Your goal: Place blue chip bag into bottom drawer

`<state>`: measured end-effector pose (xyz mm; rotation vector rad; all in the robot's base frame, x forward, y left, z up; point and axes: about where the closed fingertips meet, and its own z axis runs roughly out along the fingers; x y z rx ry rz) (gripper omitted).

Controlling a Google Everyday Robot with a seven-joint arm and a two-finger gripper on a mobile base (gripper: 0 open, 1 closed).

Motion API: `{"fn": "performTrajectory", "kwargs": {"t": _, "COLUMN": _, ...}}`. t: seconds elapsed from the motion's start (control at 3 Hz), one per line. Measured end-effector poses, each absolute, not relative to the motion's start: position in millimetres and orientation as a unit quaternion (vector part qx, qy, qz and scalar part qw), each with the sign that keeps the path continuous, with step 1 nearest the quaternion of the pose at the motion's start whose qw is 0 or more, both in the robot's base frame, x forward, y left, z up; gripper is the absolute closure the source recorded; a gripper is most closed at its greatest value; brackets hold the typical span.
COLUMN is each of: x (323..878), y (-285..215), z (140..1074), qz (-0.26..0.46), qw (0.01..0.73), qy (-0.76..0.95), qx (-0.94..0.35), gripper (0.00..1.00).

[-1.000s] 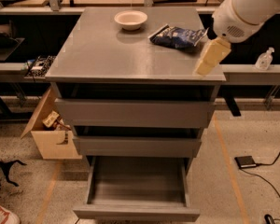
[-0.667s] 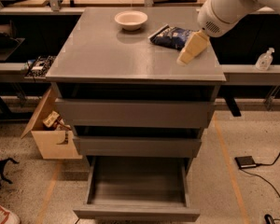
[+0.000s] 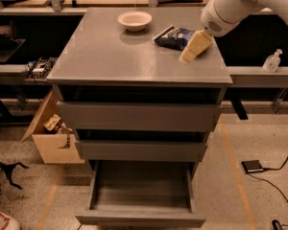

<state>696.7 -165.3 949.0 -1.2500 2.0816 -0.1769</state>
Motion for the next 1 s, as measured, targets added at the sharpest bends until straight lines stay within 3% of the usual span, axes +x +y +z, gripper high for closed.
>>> {"fn": "performTrajectory", "kwargs": {"t": 1.0, "x": 799, "y": -177, "z": 909, "qz": -0.085, "qw": 0.36, "qy": 0.835, "qx": -0.407, "gripper": 0.0}}
